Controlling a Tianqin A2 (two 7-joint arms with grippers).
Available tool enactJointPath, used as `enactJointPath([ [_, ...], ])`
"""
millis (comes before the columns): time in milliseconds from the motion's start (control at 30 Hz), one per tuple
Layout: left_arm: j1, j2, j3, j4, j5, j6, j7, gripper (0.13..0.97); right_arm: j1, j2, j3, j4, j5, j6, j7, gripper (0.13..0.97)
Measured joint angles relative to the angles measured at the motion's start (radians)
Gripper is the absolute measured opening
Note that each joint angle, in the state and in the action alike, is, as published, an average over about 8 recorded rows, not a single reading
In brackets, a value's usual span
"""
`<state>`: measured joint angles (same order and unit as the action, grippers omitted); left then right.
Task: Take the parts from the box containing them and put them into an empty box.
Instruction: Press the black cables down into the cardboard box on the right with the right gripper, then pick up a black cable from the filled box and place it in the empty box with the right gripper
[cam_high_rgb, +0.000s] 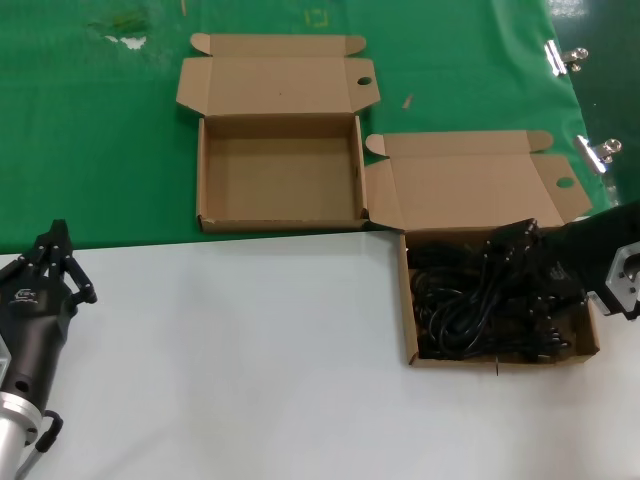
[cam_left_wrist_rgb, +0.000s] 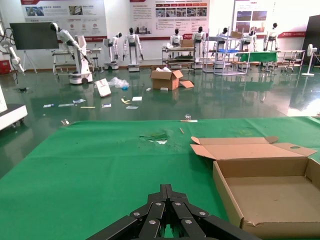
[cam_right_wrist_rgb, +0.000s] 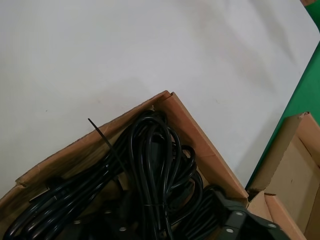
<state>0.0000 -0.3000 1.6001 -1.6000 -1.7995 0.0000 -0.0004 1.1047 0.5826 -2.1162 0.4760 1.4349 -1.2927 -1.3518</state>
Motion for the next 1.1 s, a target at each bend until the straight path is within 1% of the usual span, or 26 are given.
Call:
enactJointPath([
  [133,0.0,0.0,0.0,0.0,0.0,0.0,0.0,0.14,0.0,-0.001,0.002,0.0,-0.001,0.002,0.002,0.576],
  [167,0.0,0.0,0.0,0.0,0.0,0.0,0.0,0.14,0.0,-0.001,0.002,-0.001,-0.002,0.003,0.001,0.576],
  [433,0.0,0.0,0.0,0.0,0.0,0.0,0.0,0.14,-0.004,-0.002,0.002,-0.005,-0.007,0.01,-0.02,0.368],
  [467,0.0,0.0,0.0,0.0,0.0,0.0,0.0,0.14,-0.005,-0.001,0.002,-0.005,-0.008,0.011,-0.021,0.368],
  [733,0.0,0.0,0.0,0.0,0.0,0.0,0.0,0.14,-0.016,0.002,0.003,0.011,-0.01,0.015,-0.022,0.225],
  [867,0.0,0.0,0.0,0.0,0.0,0.0,0.0,0.14,-0.027,0.01,0.005,0.042,-0.008,0.015,-0.005,0.225],
  [933,0.0,0.0,0.0,0.0,0.0,0.0,0.0,0.14,-0.036,0.017,0.007,0.071,-0.006,0.014,0.013,0.212],
  [1100,0.0,0.0,0.0,0.0,0.0,0.0,0.0,0.14,-0.065,0.047,0.013,0.182,0.001,0.01,0.089,0.178],
])
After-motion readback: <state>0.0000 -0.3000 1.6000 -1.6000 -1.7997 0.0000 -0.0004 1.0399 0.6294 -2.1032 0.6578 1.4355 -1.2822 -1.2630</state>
